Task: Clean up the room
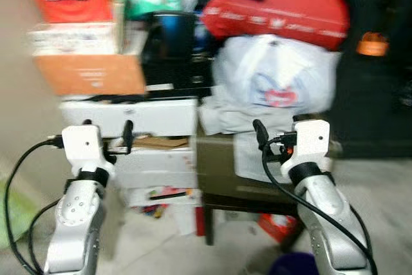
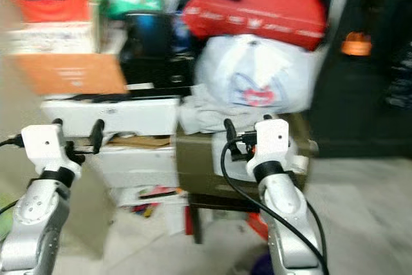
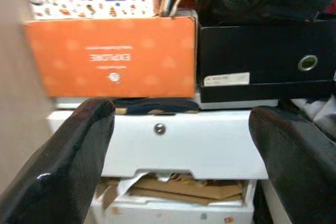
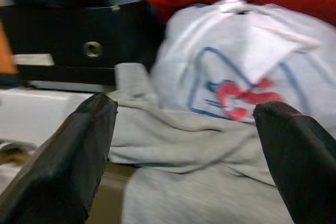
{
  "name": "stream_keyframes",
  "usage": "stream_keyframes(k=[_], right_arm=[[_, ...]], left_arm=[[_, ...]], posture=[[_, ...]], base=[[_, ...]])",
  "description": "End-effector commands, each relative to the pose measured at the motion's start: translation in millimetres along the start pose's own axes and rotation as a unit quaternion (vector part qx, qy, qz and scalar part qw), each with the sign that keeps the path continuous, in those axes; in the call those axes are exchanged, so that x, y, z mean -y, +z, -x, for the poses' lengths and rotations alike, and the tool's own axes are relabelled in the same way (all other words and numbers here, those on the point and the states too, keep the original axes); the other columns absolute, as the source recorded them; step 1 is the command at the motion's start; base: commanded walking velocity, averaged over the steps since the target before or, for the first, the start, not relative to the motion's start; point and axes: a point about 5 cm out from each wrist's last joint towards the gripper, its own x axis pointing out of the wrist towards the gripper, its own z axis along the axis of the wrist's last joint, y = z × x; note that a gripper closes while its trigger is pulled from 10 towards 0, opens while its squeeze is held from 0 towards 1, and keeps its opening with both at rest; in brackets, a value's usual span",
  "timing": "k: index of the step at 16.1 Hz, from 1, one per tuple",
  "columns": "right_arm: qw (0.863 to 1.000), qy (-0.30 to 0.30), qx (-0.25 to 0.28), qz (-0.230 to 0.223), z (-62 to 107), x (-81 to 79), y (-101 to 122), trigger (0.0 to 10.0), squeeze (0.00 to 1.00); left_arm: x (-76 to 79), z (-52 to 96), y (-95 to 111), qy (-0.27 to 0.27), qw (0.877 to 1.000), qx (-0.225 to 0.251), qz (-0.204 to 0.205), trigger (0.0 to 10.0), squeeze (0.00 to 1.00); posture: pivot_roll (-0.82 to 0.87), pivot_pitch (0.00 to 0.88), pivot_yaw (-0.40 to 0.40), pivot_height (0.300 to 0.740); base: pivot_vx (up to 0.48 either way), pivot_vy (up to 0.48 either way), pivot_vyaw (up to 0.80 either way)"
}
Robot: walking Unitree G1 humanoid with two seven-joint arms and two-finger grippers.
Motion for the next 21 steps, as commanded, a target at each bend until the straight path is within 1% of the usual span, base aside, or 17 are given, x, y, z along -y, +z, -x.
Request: stream_keyframes(k=[1, 4, 9, 11, 12, 15, 17, 21], right_arm=[[1.000, -0.002, 0.005, 0.000, -1.5, 1.2, 2, 10.0, 0.00], [1.000, 0.002, 0.007, 0.000, -3.1, 0.6, 2, 10.0, 0.00], [1.000, 0.012, 0.010, 0.002, -5.0, -3.0, 2, 10.0, 0.00], [1.000, 0.012, 0.012, 0.002, -7.0, -2.8, 2, 10.0, 0.00], [1.000, 0.012, 0.012, 0.003, -7.4, -2.7, 2, 10.0, 0.00], [1.000, 0.012, 0.014, 0.002, -9.2, -2.8, 2, 10.0, 0.00], [1.000, 0.009, 0.019, -0.013, -9.3, -2.5, 3, 10.0, 0.00], [1.000, 0.012, 0.016, 0.000, -9.8, -2.5, 2, 10.0, 0.00]], left_arm=[[0.9, -1.8, 3, -0.003, 1.000, 0.005, -0.004, 10.0, 0.00], [1.2, -3.2, 3, -0.004, 1.000, 0.006, -0.005, 10.0, 0.00], [-4.2, -0.9, 1, 0.013, 1.000, 0.005, -0.011, 10.0, 0.00], [-11.4, -0.3, 0, 0.043, 0.999, -0.002, -0.014, 10.0, 0.00], [-13.0, -0.4, 0, 0.048, 0.999, -0.002, -0.015, 10.0, 0.00], [-12.2, -2.3, -1, 0.041, 0.999, -0.005, -0.008, 10.0, 0.00], [-11.4, -3.7, -2, 0.036, 0.999, -0.006, -0.006, 10.0, 0.00], [-10.4, -5.1, -3, 0.037, 0.999, -0.005, -0.007, 10.0, 0.00]], posture=[[-0.11, 0.000, 0.024, 0.740], [-0.11, 0.000, 0.022, 0.740], [-0.10, 0.000, 0.022, 0.740], [-0.09, 0.000, 0.023, 0.740], [-0.09, 0.000, 0.022, 0.740], [-0.09, 0.000, 0.023, 0.740], [-0.10, 0.000, 0.026, 0.740], [-0.09, 0.000, 0.025, 0.740]], base=[[0.000, 0.000, 0.79], [0.000, 0.000, 0.79], [0.000, 0.000, 0.79], [0.000, 0.000, 0.76], [0.000, 0.000, 0.76], [0.000, 0.000, 0.69], [0.000, 0.000, 0.00], [0.000, 0.000, 0.11]])
